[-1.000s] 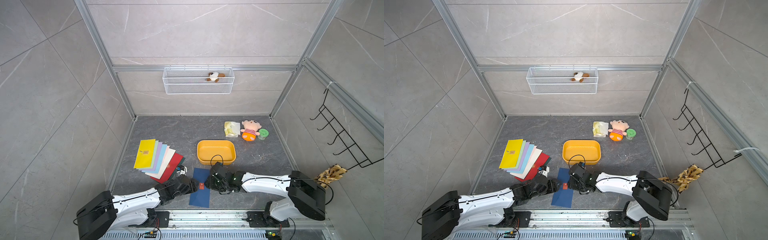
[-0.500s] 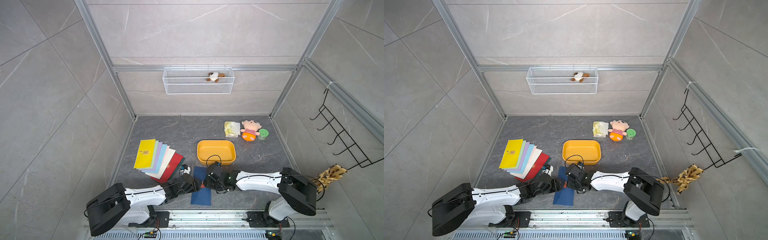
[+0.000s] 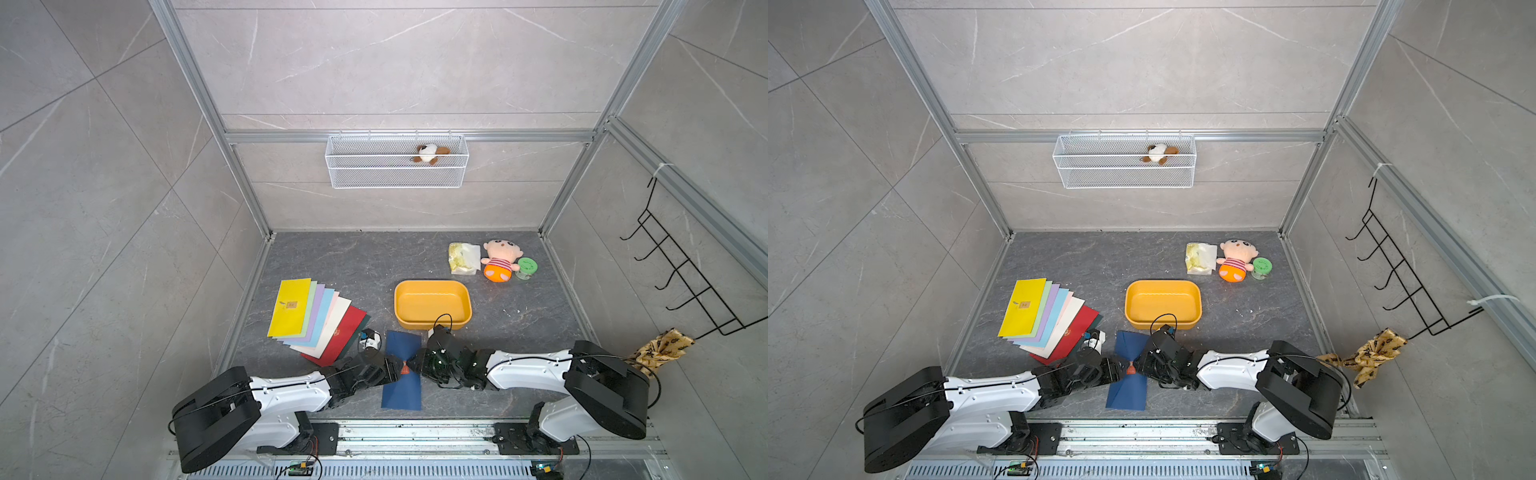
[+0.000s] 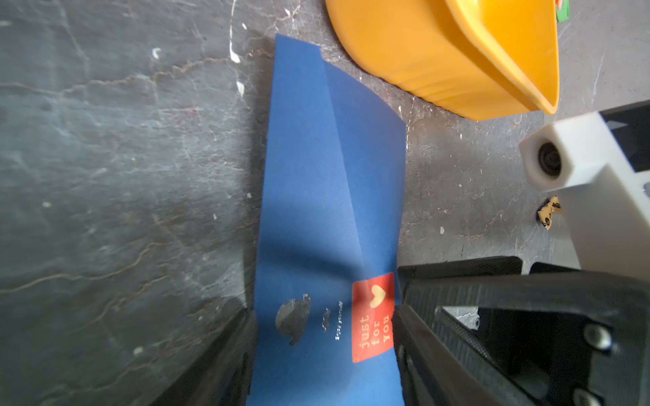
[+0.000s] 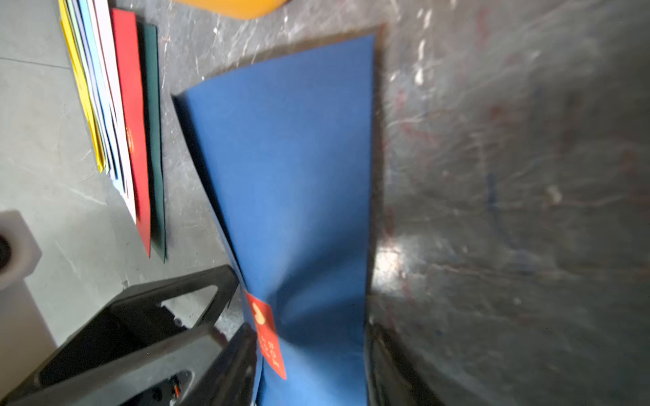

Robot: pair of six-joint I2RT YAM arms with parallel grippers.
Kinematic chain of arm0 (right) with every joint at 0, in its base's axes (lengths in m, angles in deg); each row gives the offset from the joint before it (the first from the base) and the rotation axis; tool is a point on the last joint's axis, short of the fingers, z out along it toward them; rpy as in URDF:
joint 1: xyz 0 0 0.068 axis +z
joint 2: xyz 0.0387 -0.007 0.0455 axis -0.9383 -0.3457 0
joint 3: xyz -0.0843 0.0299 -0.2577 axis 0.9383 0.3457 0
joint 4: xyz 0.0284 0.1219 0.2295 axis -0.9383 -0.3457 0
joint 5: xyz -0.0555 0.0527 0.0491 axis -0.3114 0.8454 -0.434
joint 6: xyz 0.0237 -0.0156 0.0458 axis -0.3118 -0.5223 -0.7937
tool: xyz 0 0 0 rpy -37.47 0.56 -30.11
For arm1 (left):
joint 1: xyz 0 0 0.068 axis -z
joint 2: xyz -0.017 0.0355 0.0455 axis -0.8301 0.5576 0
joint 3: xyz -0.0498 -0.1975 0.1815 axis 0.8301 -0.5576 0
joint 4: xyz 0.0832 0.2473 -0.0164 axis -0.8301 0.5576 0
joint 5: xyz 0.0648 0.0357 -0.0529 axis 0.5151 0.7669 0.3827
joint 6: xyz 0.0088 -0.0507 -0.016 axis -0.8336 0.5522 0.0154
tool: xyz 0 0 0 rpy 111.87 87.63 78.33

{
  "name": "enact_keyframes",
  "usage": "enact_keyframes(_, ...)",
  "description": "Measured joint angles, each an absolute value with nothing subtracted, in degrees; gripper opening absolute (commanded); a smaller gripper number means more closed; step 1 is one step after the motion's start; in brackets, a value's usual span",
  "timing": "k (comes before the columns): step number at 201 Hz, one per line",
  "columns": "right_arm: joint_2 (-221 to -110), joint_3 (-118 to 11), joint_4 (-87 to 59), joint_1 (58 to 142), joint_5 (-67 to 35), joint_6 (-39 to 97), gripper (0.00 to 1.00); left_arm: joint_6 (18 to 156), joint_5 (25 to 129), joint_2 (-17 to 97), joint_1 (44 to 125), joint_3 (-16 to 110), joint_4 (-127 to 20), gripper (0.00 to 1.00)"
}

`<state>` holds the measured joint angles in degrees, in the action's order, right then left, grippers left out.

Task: Put the sealed envelopes into the storage box
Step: Pick up the envelope from the center of the board.

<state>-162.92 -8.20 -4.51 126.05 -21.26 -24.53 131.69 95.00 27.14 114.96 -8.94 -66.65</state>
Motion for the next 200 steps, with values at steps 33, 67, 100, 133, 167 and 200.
enact_keyframes(33,-160.5,-6.4,-3.7,126.0,-20.2,-24.6,0.53,131.7,95.1,27.9,114.9,-9.0,-68.0,0.66)
enact_keyframes(67,-157.6,-4.8,-0.7,126.0,-19.9,-24.7,0.53,131.8,95.1,28.1,114.9,-9.3,-68.9,0.65)
enact_keyframes(100,-156.9,-3.0,2.9,125.8,-19.8,-25.6,0.53,132.1,94.9,27.9,114.9,-11.0,-72.2,0.65)
enact_keyframes(133,-156.9,-1.0,7.4,125.6,-19.6,-27.5,0.53,132.6,94.9,27.7,114.9,-12.2,-74.3,0.65)
enact_keyframes(167,-156.9,2.2,14.2,125.3,-19.7,-30.4,0.53,133.1,94.8,27.6,114.8,-13.1,-76.2,0.65)
enact_keyframes(200,-156.6,3.1,16.9,125.2,-19.9,-31.9,0.53,133.7,94.7,27.8,114.7,-13.5,-77.2,0.65)
